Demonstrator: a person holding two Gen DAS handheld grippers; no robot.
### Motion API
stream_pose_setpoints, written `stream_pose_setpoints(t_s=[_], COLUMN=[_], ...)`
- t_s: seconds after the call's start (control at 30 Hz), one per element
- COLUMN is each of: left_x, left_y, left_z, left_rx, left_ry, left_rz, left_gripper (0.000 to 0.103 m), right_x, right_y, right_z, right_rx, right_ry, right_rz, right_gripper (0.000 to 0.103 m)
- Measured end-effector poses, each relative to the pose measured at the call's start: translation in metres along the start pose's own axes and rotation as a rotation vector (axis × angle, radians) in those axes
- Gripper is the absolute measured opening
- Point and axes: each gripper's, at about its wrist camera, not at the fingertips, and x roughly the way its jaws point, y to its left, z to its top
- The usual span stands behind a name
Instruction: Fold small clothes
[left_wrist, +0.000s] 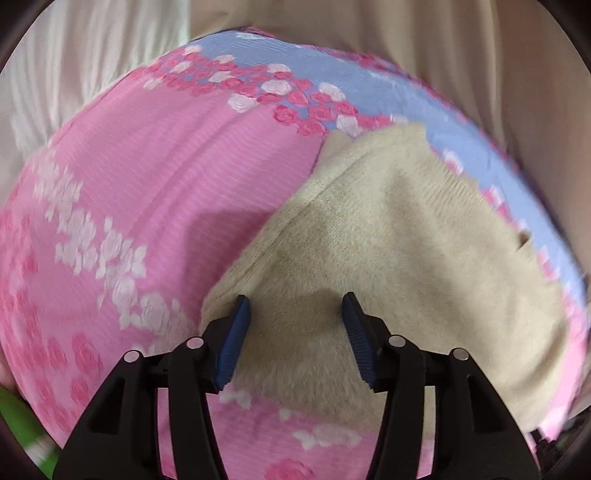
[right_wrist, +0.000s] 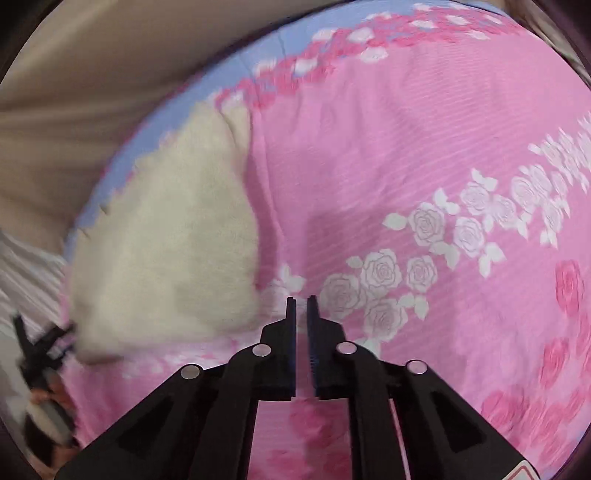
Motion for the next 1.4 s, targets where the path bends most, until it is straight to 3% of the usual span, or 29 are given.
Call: stream_pose_setpoints(t_s=[0.07,0.13,0.23,0.3,0.43,0.5,0.53,0.6,0.77,0.83,0.9,1.0,1.07,1.13,1.17,1.27,1.37,1.4], left_x=[-0.014,-0.023,-0.029,-0.025,0.006,0.037,0.047,0.057,0.021,0.006,-0.006,-0.017,-0.018,-0.011,-0.006,-0.001,0.007,0.008], left_y=[0.014,0.013,-0.013,-0.041,-0.098,-0.123,-0.126,-0.124,-0.098,-0.088,-0.078,-0.059,-0.048,-0.040,-0.038,-0.020,0.010,0.016], left_z=[-0.003,-0.001,0.019,0.038,0.054,0.049,0.047,0.046,0.052,0.052,0.053,0.053,0.052,0.050,0.050,0.047,0.045,0.044], left_rx=[-0.098,-0.116,-0.030,0.027,0.181,0.297,0.314,0.288,0.142,0.133,0.148,0.135,0.106,0.081,0.071,0.027,-0.063,-0.085], left_ry=[-0.006,-0.024,-0.073,-0.087,0.003,0.054,0.065,0.067,-0.007,-0.039,-0.071,-0.096,-0.093,-0.075,-0.062,-0.050,-0.024,-0.013], left_rz=[-0.080,-0.094,-0.098,-0.145,-0.193,-0.097,-0.057,-0.027,-0.171,-0.168,-0.142,-0.127,-0.135,-0.107,-0.097,-0.059,-0.034,-0.035], left_gripper=[0.060,0.061,0.063,0.078,0.082,0.081,0.073,0.070,0.074,0.076,0.076,0.081,0.082,0.083,0.083,0.083,0.083,0.083], right_x=[-0.008,-0.006,-0.002,0.004,0.047,0.072,0.090,0.118,0.175,0.191,0.188,0.171,0.181,0.215,0.215,0.166,0.107,0.088], right_y=[0.004,0.015,0.038,0.062,0.131,0.164,0.184,0.213,0.260,0.272,0.282,0.302,0.305,0.298,0.292,0.281,0.236,0.208], right_z=[-0.004,0.000,0.025,0.042,0.071,0.072,0.069,0.063,0.048,0.040,0.045,0.070,0.077,0.074,0.072,0.078,0.080,0.078], right_rx=[0.001,-0.041,-0.105,-0.164,-0.334,-0.429,-0.496,-0.591,-0.704,-0.786,-0.803,-0.758,-0.745,-0.757,-0.742,-0.630,-0.481,-0.422], right_ry=[-0.022,-0.025,-0.050,-0.058,0.022,0.070,0.097,0.141,0.254,0.247,0.238,0.145,0.140,0.249,0.248,0.137,0.016,-0.023], right_rz=[0.003,-0.005,0.006,0.021,0.042,0.028,0.006,-0.025,-0.045,-0.093,-0.065,-0.026,-0.041,-0.105,-0.097,0.001,0.022,-0.010], right_gripper=[0.058,0.058,0.058,0.058,0.058,0.058,0.058,0.058,0.062,0.052,0.006,0.003,0.004,0.010,0.010,0.013,0.053,0.058])
